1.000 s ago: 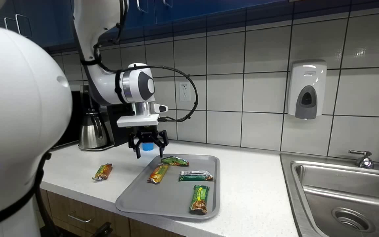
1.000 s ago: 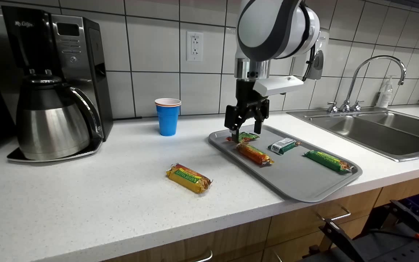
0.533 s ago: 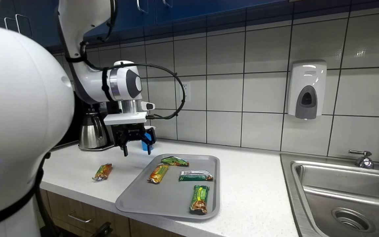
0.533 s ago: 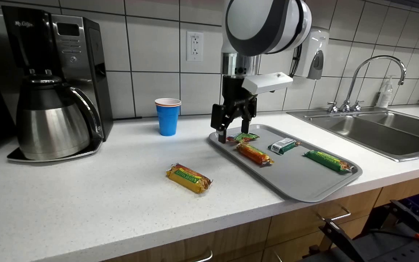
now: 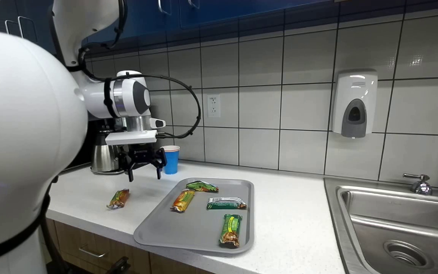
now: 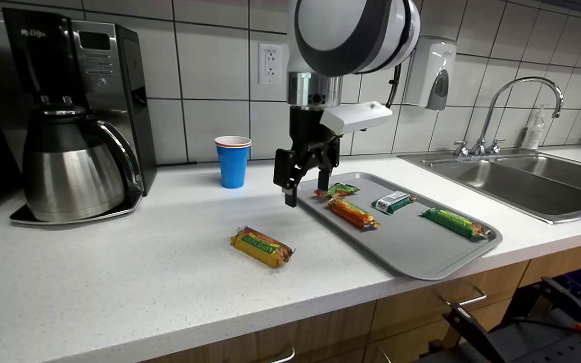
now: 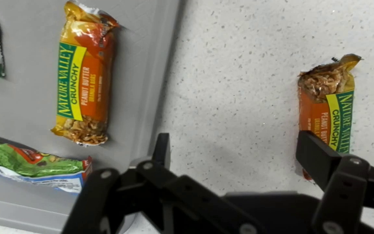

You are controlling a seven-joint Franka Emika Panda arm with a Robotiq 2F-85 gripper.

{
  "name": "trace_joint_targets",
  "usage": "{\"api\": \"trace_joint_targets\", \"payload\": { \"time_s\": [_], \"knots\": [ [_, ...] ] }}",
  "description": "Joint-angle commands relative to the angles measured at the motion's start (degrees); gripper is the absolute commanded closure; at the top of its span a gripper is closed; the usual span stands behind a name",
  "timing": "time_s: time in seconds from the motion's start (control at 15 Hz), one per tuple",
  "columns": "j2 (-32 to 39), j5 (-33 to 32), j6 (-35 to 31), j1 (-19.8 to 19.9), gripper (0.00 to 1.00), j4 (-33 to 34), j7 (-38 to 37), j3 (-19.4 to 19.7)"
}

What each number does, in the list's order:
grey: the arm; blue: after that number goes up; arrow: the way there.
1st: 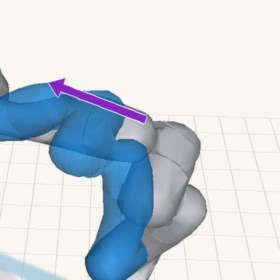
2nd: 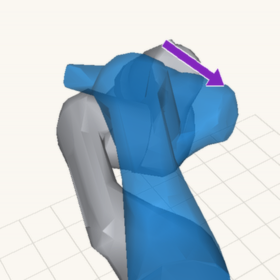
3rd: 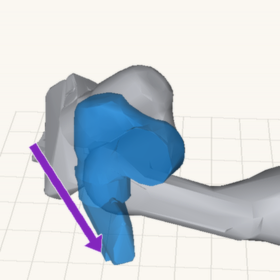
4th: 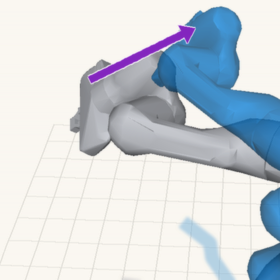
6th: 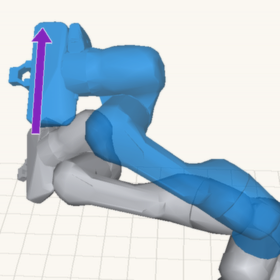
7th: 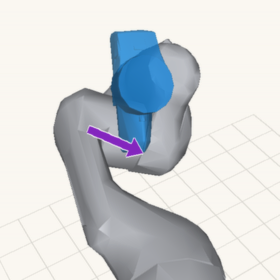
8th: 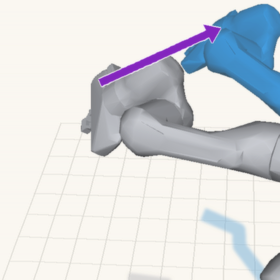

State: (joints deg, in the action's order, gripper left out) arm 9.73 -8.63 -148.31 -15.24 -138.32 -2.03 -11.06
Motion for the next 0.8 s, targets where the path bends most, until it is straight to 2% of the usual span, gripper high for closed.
{"api": "trace_joint_targets", "payload": {
  "time_s": [0.0,0.27,0.73],
  "knots": [
    [-1.6,2.1,-1.5,-0.2,0.00,-2.1,-0.3,-1.8],
    [-1.0,3.6,-2.7,-0.9,0.00,-2.9,-0.4,-3.4],
    [1.4,2.6,-4.1,-3.0,0.00,-2.6,-1.0,-4.3]
  ]
}}
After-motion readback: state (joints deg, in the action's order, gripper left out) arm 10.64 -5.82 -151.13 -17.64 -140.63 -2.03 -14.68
